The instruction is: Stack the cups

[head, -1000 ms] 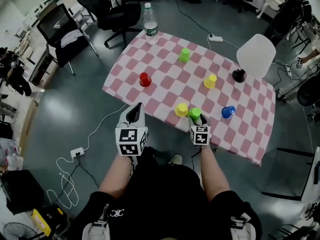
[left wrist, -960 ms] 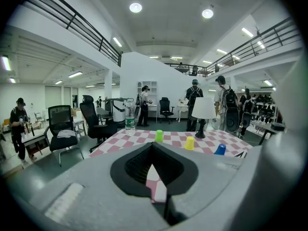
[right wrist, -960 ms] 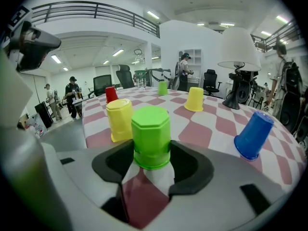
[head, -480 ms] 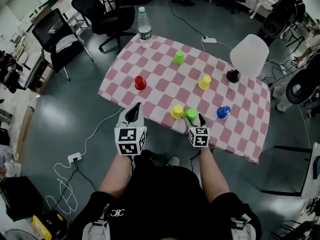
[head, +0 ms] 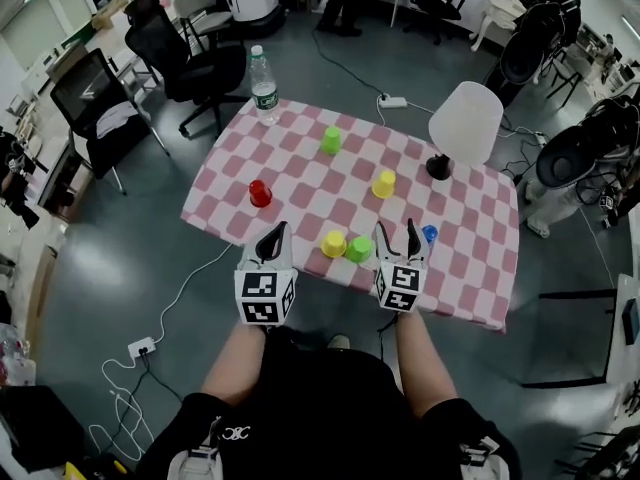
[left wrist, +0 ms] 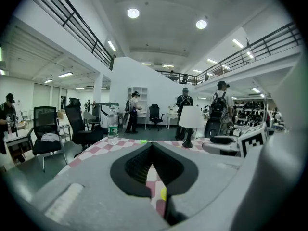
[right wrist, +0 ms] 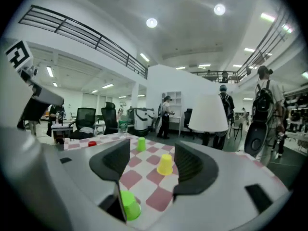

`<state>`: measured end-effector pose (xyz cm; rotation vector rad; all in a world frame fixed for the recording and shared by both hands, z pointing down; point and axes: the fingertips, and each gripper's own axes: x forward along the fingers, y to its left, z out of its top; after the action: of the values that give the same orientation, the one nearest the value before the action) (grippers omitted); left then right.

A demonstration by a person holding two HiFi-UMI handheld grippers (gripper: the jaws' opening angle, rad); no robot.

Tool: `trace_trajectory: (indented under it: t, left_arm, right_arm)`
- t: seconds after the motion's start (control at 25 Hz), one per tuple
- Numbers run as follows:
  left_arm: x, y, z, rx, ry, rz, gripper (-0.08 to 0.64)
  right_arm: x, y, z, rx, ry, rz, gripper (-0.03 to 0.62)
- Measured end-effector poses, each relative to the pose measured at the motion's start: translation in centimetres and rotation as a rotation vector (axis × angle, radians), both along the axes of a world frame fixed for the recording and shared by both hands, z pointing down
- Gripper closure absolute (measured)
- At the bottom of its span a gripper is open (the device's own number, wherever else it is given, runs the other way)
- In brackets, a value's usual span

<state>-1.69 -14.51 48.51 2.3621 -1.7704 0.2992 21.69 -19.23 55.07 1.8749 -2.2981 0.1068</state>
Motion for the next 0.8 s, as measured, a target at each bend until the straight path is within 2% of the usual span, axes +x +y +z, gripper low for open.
trace_trajectory:
  t: [0.04,0.08,0.16,0.2,0.48,0.8]
  left_arm:
    - [0.6,-0.2,-0.2,0.005,0.0,0.012,0.545]
    - [1.1,-0.3,-0.5,0.011,0.001,0.022,0.545]
    - [2.1,-0.6,-1.1,0.025,0.003,0.039,0.545]
    - [2.5,-0.8,-1.4,0.032,0.004,0.046,0.545]
    - [5.3,-2.2,-3.1,0.069,0.021,0.105,0.545]
    - [6.3,-3.8,-4.4,0.099,0.047,0.158,0.546]
  right_arm:
    - [0.8,-0.1,-1.4,0.024,0.003,0.035,0.314]
    - [1.6,-0.1,-2.7,0.046,0.009,0.074,0.38]
    - [3.2,0.0,-5.2,0.083,0.026,0.151,0.565]
    - [3.7,0.2,-6.3,0.1,0.029,0.174,0.589]
    - [4.9,0.3,-11.3,0.195,0.024,0.217,0.589]
    - [4.3,-0.6,-11.1,0.147,-0.025,0.236,0.589]
